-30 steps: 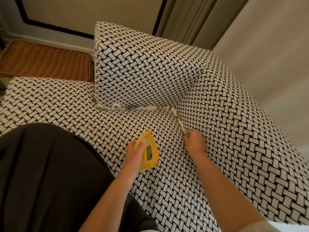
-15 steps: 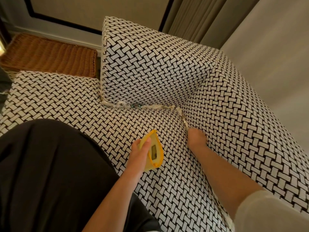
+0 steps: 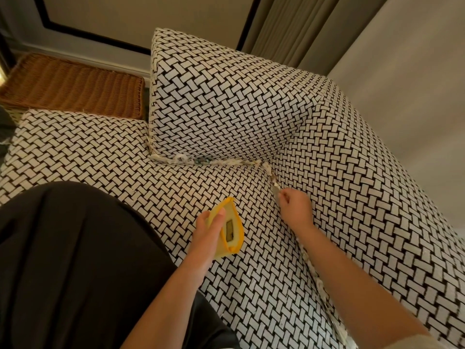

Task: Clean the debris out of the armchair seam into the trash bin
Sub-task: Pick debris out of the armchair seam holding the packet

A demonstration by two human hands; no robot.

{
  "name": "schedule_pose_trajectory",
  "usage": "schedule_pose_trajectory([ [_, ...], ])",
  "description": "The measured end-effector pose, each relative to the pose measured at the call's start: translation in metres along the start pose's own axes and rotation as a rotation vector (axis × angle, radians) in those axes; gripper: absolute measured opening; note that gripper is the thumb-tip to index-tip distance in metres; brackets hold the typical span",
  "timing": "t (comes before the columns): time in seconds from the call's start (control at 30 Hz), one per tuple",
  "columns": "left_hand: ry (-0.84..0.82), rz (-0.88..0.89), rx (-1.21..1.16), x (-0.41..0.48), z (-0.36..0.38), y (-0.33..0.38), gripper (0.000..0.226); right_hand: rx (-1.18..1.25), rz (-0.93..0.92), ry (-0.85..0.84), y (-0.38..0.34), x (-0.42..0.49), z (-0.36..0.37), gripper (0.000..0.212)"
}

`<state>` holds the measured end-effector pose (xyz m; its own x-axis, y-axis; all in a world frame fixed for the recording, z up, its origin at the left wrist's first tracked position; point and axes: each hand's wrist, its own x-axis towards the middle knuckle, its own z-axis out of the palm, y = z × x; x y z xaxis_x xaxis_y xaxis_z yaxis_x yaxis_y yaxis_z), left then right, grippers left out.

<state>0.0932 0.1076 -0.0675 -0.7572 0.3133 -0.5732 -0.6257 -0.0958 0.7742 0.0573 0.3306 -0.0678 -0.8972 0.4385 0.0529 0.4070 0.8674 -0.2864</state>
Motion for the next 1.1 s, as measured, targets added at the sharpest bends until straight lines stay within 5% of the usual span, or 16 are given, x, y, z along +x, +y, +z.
schedule_pose_trajectory([
  [0.23, 0.002, -0.006, 0.039, 0.000, 0.000, -0.001, 0.052, 0.590, 0.021, -0.174, -0.046, -0.057, -0.042, 0.017],
  [0.4, 0.026, 0.042, 0.156, -0.001, 0.004, -0.005, 0.053, 0.722, 0.015, -0.356, -0.069, -0.095, -0.052, 0.018],
  [0.77, 0.018, 0.059, 0.185, -0.006, 0.005, -0.004, 0.050, 0.607, -0.065, -0.261, -0.075, -0.115, -0.018, 0.023],
  [1.1, 0.014, 0.038, 0.245, -0.002, 0.003, -0.006, 0.056, 0.384, 0.216, 0.026, 0.006, -0.081, -0.006, 0.008],
])
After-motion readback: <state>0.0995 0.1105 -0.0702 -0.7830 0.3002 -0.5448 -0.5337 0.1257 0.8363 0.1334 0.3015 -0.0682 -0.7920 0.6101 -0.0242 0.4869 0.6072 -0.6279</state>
